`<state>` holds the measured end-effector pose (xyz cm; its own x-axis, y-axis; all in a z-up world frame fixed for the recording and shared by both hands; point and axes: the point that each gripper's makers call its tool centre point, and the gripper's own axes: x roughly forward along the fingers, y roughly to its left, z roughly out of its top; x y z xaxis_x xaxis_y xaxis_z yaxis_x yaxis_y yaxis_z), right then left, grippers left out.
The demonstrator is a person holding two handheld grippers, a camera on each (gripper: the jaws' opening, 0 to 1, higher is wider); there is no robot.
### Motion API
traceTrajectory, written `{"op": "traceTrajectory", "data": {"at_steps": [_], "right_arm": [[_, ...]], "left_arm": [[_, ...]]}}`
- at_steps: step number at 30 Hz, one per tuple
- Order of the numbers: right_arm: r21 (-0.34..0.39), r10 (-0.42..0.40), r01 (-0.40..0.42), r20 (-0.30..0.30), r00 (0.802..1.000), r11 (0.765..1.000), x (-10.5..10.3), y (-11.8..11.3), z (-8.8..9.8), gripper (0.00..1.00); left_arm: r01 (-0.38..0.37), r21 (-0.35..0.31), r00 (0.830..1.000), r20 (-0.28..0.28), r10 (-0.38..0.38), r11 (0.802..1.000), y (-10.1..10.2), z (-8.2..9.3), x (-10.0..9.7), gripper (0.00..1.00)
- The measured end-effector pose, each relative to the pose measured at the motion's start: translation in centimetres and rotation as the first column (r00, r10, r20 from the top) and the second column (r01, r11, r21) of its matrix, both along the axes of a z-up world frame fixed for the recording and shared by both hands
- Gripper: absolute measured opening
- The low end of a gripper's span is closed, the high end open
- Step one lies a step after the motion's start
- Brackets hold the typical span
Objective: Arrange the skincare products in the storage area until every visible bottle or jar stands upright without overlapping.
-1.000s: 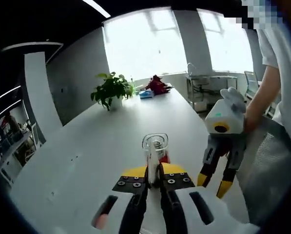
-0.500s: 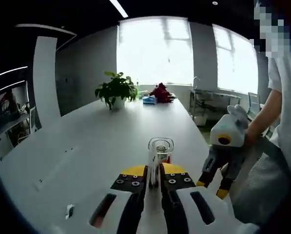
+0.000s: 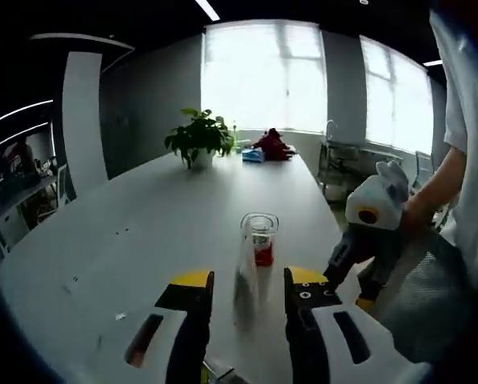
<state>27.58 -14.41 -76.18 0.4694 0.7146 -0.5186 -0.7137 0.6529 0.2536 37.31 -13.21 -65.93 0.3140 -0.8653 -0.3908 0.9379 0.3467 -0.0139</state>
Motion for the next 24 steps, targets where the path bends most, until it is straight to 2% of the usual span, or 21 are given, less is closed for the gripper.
{"op": "traceTrajectory", "data": {"at_steps": [5,9,16,20,24], "right_arm": [[-0.022,-0.003,0.004,0.023,1.0,1.0,-0.1,-0.1,0.9,0.46],[-0.05,-0.009,0.011,0.047,0.999,0.999,-0.3,-0.5,1.5,0.56],[-0.095,-0.032,0.039,0.068,0.997,0.995,-1.3,-1.9,2.3,0.7],[-0.118,-0.048,0.058,0.084,0.995,0.991,-1.6,-3.1,3.1,0.73],[-0.111,-0.098,0.108,0.1,0.99,0.988,-1.7,-4.4,4.1,0.76]], "left_arm": [[-0.095,-0.014,0.995,-0.029,0.094,0.995,2.3,0.3,-1.3,0.48],[-0.171,-0.022,0.984,-0.06,0.17,0.985,4.6,0.3,-2.7,0.56],[-0.308,-0.07,0.944,-0.141,0.297,0.949,8.6,0.2,-5.8,0.71],[-0.37,-0.048,0.92,-0.159,0.359,0.928,11.1,-0.3,-7.2,0.76],[-0.425,-0.057,0.894,-0.181,0.409,0.903,13.2,-0.3,-8.8,0.84]]}}
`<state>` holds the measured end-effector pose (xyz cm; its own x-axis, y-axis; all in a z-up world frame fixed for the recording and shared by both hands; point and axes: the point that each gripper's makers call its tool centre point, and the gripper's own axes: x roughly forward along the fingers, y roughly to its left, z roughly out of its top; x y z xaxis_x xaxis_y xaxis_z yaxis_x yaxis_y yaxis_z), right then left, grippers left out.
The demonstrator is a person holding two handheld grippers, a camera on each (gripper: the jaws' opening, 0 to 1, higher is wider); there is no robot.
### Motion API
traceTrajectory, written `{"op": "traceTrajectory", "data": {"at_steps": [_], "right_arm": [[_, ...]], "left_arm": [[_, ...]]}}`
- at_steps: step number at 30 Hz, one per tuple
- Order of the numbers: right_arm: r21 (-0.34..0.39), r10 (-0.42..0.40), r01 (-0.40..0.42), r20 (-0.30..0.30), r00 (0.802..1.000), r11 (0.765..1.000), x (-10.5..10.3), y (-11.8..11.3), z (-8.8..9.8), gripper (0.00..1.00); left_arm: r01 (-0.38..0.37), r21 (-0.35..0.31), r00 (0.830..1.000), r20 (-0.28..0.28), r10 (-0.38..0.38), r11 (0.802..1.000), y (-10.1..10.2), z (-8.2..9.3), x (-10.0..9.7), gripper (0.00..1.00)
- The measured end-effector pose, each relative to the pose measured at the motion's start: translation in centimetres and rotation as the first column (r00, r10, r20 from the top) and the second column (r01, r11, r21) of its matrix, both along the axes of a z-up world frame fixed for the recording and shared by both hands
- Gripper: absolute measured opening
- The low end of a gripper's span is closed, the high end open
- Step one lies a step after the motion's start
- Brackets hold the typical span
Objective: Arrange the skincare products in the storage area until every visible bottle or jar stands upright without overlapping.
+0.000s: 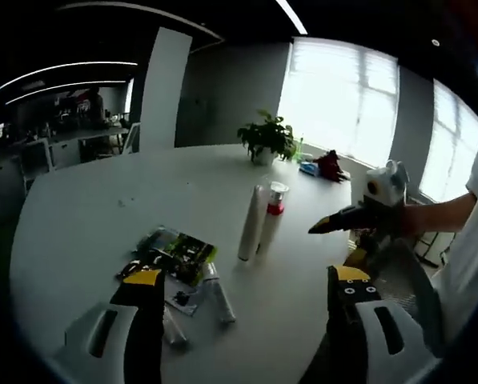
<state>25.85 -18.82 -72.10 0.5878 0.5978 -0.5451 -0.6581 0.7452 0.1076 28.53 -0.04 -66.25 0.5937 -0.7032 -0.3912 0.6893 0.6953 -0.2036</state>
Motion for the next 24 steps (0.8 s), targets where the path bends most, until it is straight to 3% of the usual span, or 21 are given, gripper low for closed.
{"op": "traceTrajectory", "data": {"at_steps": [8,14,24], "right_arm": [[0.01,-0.06,0.06,0.03,0.998,0.998,-1.0,-1.5,1.6,0.81],[0.011,-0.073,0.072,0.047,0.996,0.997,-2.4,-1.7,2.7,0.84],[0.02,-0.08,0.079,0.044,0.996,0.997,-5.5,-1.6,3.3,0.93]], "left_arm": [[-0.086,-0.008,0.996,-0.026,0.086,0.996,3.2,-0.1,-3.3,0.91],[-0.136,-0.017,0.991,-0.007,0.136,0.991,4.5,1.0,-5.3,0.98],[-0.193,-0.04,0.981,0.009,0.194,0.98,6.8,1.8,-8.6,0.99]]}}
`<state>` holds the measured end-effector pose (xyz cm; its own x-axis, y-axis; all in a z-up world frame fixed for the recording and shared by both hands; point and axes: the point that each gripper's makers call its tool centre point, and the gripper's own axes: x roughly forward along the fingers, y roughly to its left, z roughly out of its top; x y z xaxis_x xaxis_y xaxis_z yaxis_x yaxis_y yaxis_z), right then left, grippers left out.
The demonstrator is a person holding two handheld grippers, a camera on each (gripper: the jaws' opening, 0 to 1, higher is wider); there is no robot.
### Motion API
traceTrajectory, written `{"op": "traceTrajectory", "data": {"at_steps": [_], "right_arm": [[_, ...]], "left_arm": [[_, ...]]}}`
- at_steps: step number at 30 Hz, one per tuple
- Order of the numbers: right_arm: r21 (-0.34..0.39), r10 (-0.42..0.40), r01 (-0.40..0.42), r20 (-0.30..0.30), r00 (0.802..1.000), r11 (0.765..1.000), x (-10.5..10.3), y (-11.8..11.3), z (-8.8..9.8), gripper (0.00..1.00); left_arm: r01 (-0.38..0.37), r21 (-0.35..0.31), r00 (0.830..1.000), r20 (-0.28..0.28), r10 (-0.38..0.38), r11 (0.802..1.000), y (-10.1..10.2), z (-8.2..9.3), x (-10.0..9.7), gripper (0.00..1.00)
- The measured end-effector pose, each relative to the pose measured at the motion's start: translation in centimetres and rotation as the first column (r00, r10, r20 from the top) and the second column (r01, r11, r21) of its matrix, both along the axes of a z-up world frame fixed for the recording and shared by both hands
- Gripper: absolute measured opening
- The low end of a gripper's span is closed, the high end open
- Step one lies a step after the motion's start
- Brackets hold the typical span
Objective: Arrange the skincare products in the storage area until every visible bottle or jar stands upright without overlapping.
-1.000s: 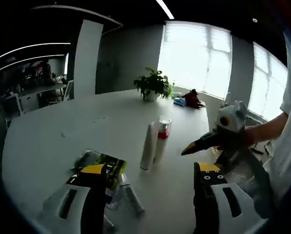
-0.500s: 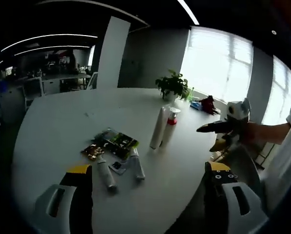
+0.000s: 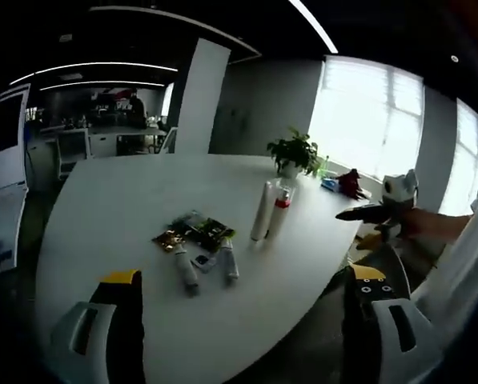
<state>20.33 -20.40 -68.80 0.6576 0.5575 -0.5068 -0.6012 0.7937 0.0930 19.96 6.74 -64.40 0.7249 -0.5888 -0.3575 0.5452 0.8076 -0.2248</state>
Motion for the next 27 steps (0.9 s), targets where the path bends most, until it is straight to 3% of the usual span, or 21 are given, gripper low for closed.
{"op": "traceTrajectory", "data": {"at_steps": [5,14,27], "right_arm": [[0.013,0.0,0.0,-0.009,1.0,1.0,-1.0,0.1,0.0,0.99],[0.034,0.004,-0.003,-0.029,1.0,0.999,-1.9,0.4,0.0,0.99],[0.032,-0.017,0.018,-0.034,0.999,0.999,-2.0,-0.1,-0.1,0.99]], "left_arm": [[-0.033,0.004,0.999,-0.017,0.033,0.999,1.4,-0.7,-1.4,0.99],[-0.079,-0.008,0.996,-0.047,0.078,0.997,3.5,-2.0,-2.8,0.97],[-0.057,-0.002,0.997,-0.043,0.057,0.998,2.5,-1.8,-2.0,0.96]]}}
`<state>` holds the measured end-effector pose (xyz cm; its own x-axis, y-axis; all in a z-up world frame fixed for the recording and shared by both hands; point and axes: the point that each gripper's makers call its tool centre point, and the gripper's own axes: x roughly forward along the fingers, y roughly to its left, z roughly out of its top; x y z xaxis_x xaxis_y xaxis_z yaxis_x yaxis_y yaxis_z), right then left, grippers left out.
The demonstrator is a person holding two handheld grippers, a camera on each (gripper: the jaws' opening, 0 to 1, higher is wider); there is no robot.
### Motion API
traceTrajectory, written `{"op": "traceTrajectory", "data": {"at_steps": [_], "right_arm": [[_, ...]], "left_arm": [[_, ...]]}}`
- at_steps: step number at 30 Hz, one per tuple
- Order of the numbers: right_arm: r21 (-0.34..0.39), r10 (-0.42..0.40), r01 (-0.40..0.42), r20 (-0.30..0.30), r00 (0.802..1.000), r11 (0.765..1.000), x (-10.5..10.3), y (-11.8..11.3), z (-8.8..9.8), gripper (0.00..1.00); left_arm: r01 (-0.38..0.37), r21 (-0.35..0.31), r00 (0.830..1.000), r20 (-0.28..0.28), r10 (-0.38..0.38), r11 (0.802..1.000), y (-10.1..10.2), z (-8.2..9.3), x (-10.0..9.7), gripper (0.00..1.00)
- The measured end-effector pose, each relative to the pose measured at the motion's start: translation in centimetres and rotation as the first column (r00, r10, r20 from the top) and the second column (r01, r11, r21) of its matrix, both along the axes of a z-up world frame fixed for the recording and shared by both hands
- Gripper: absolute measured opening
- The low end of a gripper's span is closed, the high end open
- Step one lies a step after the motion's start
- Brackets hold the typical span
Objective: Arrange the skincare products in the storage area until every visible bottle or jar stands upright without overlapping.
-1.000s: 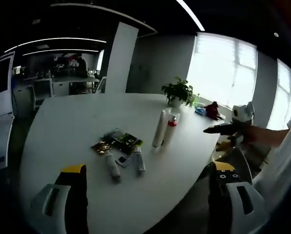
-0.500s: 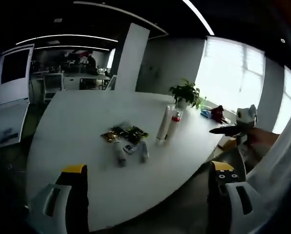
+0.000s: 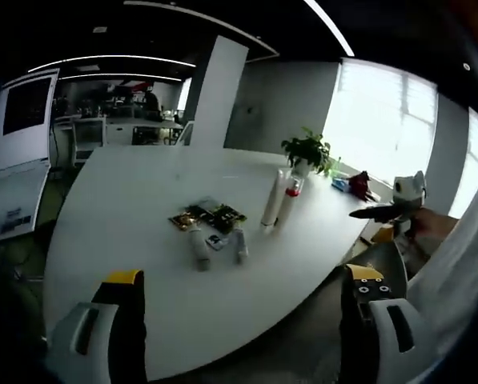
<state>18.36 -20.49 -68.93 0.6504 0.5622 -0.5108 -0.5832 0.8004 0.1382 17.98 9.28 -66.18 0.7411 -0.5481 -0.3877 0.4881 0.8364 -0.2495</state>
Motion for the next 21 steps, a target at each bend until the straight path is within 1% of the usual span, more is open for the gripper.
{"op": "traceTrajectory", "data": {"at_steps": [5,10,11,13,16,19,21], "right_arm": [[-0.006,0.001,-0.001,-0.004,1.0,1.0,0.1,0.0,-0.3,0.99],[-0.006,0.007,-0.007,-0.004,1.0,1.0,0.5,0.1,-0.3,0.99],[-0.003,0.007,-0.007,-0.004,1.0,1.0,0.5,0.1,-0.3,0.99],[-0.002,0.01,-0.01,-0.002,1.0,1.0,0.7,0.2,-0.3,0.99],[-0.004,0.015,-0.015,-0.006,1.0,1.0,0.8,0.3,-0.3,0.99],[0.0,0.017,-0.017,-0.007,1.0,1.0,1.0,0.4,-0.4,0.99],[0.0,0.017,-0.017,-0.01,1.0,1.0,1.1,0.3,-0.5,0.99]], "left_arm": [[0.015,0.01,1.0,0.005,-0.015,1.0,0.2,-0.3,0.3,0.95],[0.012,-0.002,0.999,0.04,-0.012,1.0,0.2,0.2,0.8,0.85],[0.013,-0.002,0.999,0.041,-0.012,1.0,0.1,0.2,0.9,0.85],[0.019,-0.001,0.999,0.036,-0.019,1.0,-0.1,0.0,1.1,0.88],[0.027,0.032,0.999,0.022,-0.028,0.999,-0.5,-0.3,1.1,0.87],[0.029,0.051,0.999,0.018,-0.03,0.998,-0.8,-0.5,1.3,0.89],[0.036,0.069,0.999,0.011,-0.037,0.997,-1.1,-0.6,1.2,0.87]]}}
